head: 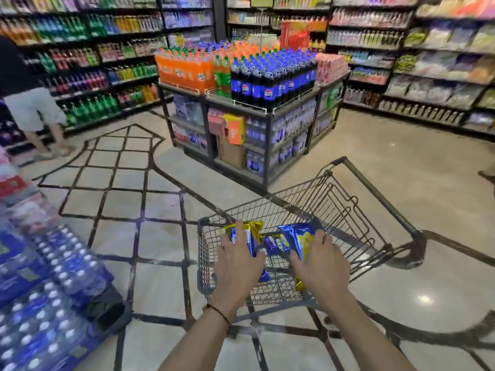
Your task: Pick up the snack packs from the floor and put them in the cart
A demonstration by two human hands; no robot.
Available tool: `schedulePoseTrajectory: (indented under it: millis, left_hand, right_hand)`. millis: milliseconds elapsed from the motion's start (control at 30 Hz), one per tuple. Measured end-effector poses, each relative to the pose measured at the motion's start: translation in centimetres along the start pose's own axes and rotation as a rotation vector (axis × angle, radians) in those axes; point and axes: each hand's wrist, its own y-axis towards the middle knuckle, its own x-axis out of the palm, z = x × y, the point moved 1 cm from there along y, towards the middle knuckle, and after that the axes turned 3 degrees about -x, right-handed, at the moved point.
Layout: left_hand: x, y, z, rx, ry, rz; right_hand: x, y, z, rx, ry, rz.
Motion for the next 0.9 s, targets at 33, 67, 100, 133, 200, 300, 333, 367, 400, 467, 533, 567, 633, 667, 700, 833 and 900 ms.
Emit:
schedulePoseTrajectory:
  millis: [33,67,100,133,200,300,333,367,400,467,533,567,633,667,700,833,900]
  left_hand:
    - [0.2,1.9,0.4,0.019,0.012,0.000]
    - [0.5,3.8,0.8,0.036,0.023,0.002]
    - [0.8,5.6,1.2,0.046,0.026,0.000]
    - [1.1,7.3,1.7,0.045,0.026,-0.008]
    - [2.0,10.1,2.3,0.035,0.034,-0.024]
    - [4.5,14.0,2.9,0.016,0.031,-0.059]
    - [5.5,15.3,3.0,-0.001,0.034,-0.071]
    - [6.6,16.7,3.2,-0.018,0.042,-0.079]
    - [7.7,18.0,3.3,-0.038,0.048,-0.084]
    - [10.0,20.5,3.5,-0.082,0.041,-0.099]
    - [12.5,23.1,3.7,-0.130,0.052,-0.111]
    - [13.7,24.4,3.8,-0.162,0.066,-0.117]
    - [16.1,26.9,4.0,-0.227,0.081,-0.138]
    - [17.4,28.1,3.9,-0.250,0.089,-0.157]
    - [18.7,29.1,3.8,-0.272,0.102,-0.181]
    - [23.7,32.6,2.3,-0.349,0.154,-0.232]
    - [26.2,33.9,0.9,-0.371,0.153,-0.256]
  right_hand:
    - [0.3,1.6,-0.6,-0.001,0.001,0.000]
    - [0.7,3.2,-1.1,0.000,0.001,0.000]
    - [1.1,4.9,-1.4,0.007,0.004,-0.002]
    - [1.5,6.5,-1.5,0.022,0.007,-0.007]
    - [2.5,9.2,-1.5,0.050,0.014,-0.038]
    - [4.9,13.6,-0.9,0.042,0.002,-0.087]
    - [5.8,15.2,-0.6,0.044,0.000,-0.108]
    - [6.9,16.8,-0.2,0.044,-0.003,-0.130]
    - [8.1,18.4,0.2,0.041,-0.009,-0.149]
    - [10.6,21.6,1.0,0.025,-0.008,-0.177]
    - [13.5,24.6,1.7,0.002,0.006,-0.225]
    - [15.1,26.1,2.1,-0.010,0.009,-0.256]
    - [18.2,28.8,2.7,-0.019,0.023,-0.327]
    - [19.8,30.0,2.9,-0.021,0.024,-0.361]
    - [21.4,31.1,3.2,-0.021,0.015,-0.395]
    - [27.2,34.4,4.1,-0.017,0.016,-0.485]
    - [30.2,35.2,4.6,-0.015,0.025,-0.517]
